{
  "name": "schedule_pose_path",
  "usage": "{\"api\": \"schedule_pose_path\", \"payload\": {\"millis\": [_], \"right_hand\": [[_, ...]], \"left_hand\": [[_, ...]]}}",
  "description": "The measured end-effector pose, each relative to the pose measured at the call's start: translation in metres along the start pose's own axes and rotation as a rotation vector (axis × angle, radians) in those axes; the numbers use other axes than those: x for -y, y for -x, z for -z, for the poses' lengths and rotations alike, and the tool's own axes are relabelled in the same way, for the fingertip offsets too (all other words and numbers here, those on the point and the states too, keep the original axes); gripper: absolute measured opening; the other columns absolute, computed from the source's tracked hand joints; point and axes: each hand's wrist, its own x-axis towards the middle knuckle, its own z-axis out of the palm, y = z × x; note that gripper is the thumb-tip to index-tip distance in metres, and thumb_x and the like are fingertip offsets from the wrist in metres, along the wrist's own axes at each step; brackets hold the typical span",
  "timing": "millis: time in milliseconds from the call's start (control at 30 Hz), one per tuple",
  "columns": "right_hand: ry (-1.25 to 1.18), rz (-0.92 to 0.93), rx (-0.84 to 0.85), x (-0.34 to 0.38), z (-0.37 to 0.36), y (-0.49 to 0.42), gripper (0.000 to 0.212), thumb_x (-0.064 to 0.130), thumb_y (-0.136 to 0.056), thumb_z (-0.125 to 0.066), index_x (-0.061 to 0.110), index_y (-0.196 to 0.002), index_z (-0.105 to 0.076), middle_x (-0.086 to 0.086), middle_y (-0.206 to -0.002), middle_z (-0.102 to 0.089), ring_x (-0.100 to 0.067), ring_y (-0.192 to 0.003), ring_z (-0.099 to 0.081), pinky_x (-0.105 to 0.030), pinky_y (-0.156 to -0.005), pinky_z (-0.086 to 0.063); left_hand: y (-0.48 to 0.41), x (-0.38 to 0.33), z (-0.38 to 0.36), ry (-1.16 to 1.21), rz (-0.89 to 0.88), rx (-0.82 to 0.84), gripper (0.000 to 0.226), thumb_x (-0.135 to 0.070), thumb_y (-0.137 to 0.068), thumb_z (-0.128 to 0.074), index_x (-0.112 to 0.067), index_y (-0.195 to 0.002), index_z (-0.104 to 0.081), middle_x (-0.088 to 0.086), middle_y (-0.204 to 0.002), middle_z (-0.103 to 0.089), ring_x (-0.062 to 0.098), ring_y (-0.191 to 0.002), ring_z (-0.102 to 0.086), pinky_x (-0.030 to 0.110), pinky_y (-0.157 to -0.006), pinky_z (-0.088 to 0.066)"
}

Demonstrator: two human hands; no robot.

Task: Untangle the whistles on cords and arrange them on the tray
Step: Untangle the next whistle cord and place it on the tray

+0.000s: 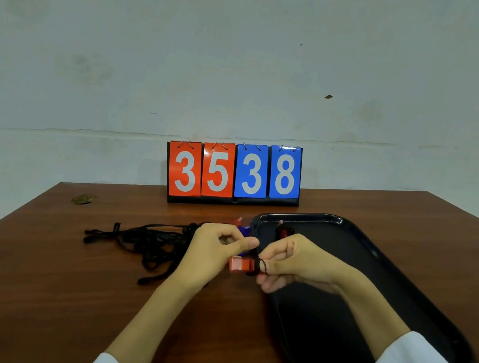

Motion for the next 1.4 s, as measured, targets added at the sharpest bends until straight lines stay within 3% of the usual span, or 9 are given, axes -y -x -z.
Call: {"api": "schedule_pose_path", "payload": {"millis": [167,333,533,800,867,933,1067,1233,1400], "right_hand": [[-0.218,0.086,-0.078,0.001,0.003,0.000,0.015,0.010,-0.077,-0.062,0.006,-0.091,-0.068,-0.010,-0.079,-0.072,-0.017,-0.069,-0.069,-0.025,-0.064,-0.057],[-0.339,0.200,-0.317,0.001,0.007,-0.001,0.015,0.010,-0.077,-0.062,0.006,-0.091,-0.068,-0.011,-0.081,-0.072,-0.018,-0.071,-0.070,-0.024,-0.063,-0.057],[-0.212,0.194,-0.706,-0.004,0.014,-0.007,0.015,0.006,-0.084,-0.062,0.006,-0.097,-0.068,-0.009,-0.082,-0.073,-0.017,-0.075,-0.071,-0.024,-0.067,-0.058],[0.144,0.138,-0.858,-0.013,0.009,-0.014,0.017,0.011,-0.081,-0.067,0.014,-0.098,-0.068,0.002,-0.080,-0.071,-0.008,-0.074,-0.069,-0.025,-0.076,-0.056],[0.255,0.138,-0.850,-0.014,0.008,-0.014,0.017,0.012,-0.081,-0.068,0.016,-0.098,-0.067,0.004,-0.081,-0.070,-0.005,-0.074,-0.067,-0.023,-0.077,-0.055],[0.344,0.126,-0.799,-0.015,0.006,-0.013,0.018,0.013,-0.081,-0.068,0.016,-0.099,-0.067,0.005,-0.081,-0.069,-0.003,-0.073,-0.066,-0.022,-0.078,-0.054],[0.467,0.073,-0.623,-0.015,0.007,-0.012,0.013,0.014,-0.082,-0.067,0.018,-0.094,-0.068,0.004,-0.079,-0.070,-0.004,-0.071,-0.067,-0.023,-0.076,-0.055],[0.336,0.042,-0.384,-0.009,0.005,-0.011,0.007,0.009,-0.084,-0.064,0.013,-0.088,-0.069,-0.003,-0.079,-0.071,-0.010,-0.070,-0.069,-0.023,-0.069,-0.057],[0.219,-0.004,-0.163,-0.003,0.004,-0.004,0.006,0.008,-0.085,-0.063,0.009,-0.087,-0.069,-0.006,-0.078,-0.072,-0.015,-0.070,-0.069,-0.022,-0.064,-0.055]], "left_hand": [[0.001,-0.003,-0.005,0.106,0.048,0.006,0.029,-0.023,-0.088,-0.062,-0.016,-0.060,-0.068,0.005,-0.054,-0.058,0.011,-0.051,-0.051,0.020,-0.057,-0.042],[0.005,-0.006,-0.011,0.152,0.085,0.077,0.039,-0.029,-0.096,-0.048,-0.003,-0.073,-0.067,0.001,-0.045,-0.046,0.001,-0.033,-0.035,0.011,-0.040,-0.028],[0.004,-0.001,-0.018,0.058,0.098,0.112,0.015,-0.025,-0.096,-0.049,-0.017,-0.089,-0.059,-0.006,-0.041,-0.049,0.002,-0.036,-0.040,0.016,-0.050,-0.038],[0.004,0.000,-0.017,0.010,0.032,0.033,0.016,-0.030,-0.088,-0.062,-0.017,-0.078,-0.064,0.002,-0.053,-0.055,0.004,-0.048,-0.048,0.014,-0.054,-0.042],[0.004,-0.001,-0.017,0.005,0.017,0.031,0.013,-0.029,-0.086,-0.065,-0.020,-0.076,-0.066,0.011,-0.061,-0.059,0.008,-0.054,-0.051,0.022,-0.062,-0.046],[0.005,-0.002,-0.017,-0.001,0.008,0.030,0.010,-0.028,-0.084,-0.067,-0.025,-0.074,-0.068,0.004,-0.065,-0.062,0.005,-0.058,-0.054,0.025,-0.066,-0.047],[0.005,-0.005,-0.014,-0.072,-0.023,0.001,0.010,-0.026,-0.084,-0.067,-0.030,-0.075,-0.068,-0.012,-0.074,-0.066,-0.003,-0.075,-0.060,0.013,-0.073,-0.044],[0.002,-0.005,-0.006,-0.135,-0.075,-0.066,0.006,-0.026,-0.085,-0.066,-0.025,-0.080,-0.069,-0.013,-0.076,-0.066,-0.005,-0.079,-0.059,0.005,-0.072,-0.043],[-0.001,-0.002,-0.003,-0.107,-0.027,-0.067,0.004,-0.026,-0.081,-0.071,-0.022,-0.080,-0.071,-0.009,-0.076,-0.068,0.002,-0.078,-0.062,0.018,-0.077,-0.047]]}}
